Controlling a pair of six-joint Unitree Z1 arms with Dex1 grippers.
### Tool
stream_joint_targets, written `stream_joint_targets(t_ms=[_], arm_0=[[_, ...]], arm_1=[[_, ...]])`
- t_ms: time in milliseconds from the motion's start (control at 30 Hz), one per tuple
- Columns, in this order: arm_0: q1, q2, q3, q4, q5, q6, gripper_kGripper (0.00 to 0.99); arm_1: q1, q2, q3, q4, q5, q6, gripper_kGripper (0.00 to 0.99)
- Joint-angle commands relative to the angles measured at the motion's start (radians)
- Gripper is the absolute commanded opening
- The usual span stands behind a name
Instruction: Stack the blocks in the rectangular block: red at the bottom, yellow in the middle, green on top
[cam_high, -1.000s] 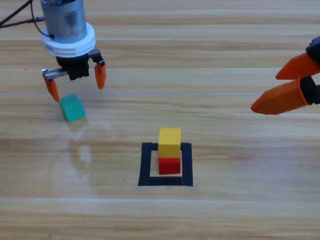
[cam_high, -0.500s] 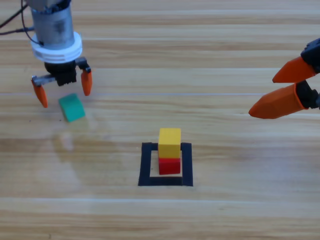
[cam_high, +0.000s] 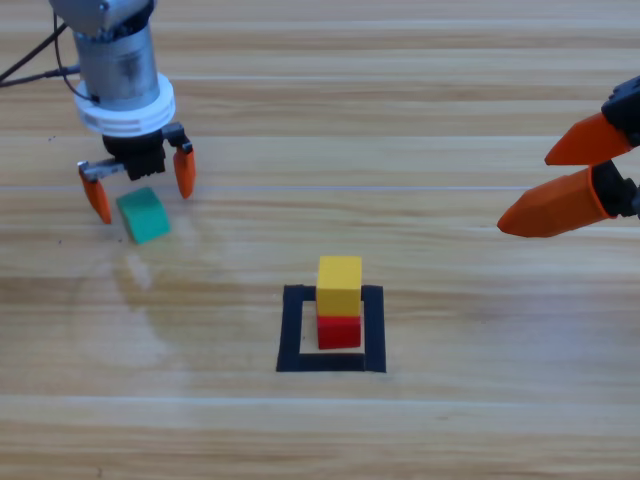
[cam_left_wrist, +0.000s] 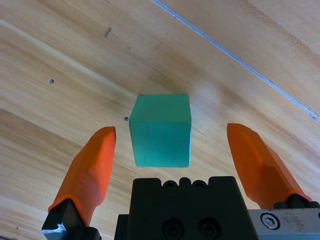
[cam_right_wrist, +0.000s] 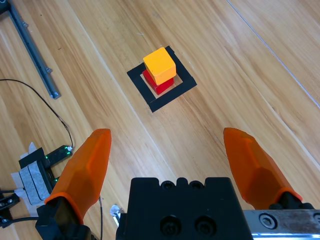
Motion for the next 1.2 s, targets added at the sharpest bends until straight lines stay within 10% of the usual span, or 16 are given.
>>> stream_joint_targets(t_ms=[33, 500, 833, 1033, 1200], arm_0=[[-0.013, 0.025, 0.078, -0.050, -0.026, 0.011, 0.945], [0.006, -0.018, 0.164, -0.112, -0.058, 0.026, 0.908], [0.061, -0.073, 0.268, -0.190, -0.084, 0.086, 0.537], [0.067, -0.125, 0.285, -0.190, -0.074, 0.109, 0.492], [0.066, -0.255, 0.280, -0.129, -0.043, 0.189, 0.049]], arm_1=[[0.000, 0.040, 0.009, -0.015, 0.021, -0.009, 0.989], [0.001, 0.040, 0.009, -0.013, 0.021, -0.010, 0.989], [0.001, 0.042, 0.011, -0.015, 0.020, -0.012, 0.989], [0.001, 0.042, 0.009, -0.013, 0.021, -0.012, 0.989], [0.001, 0.040, 0.011, -0.015, 0.021, -0.012, 0.989]])
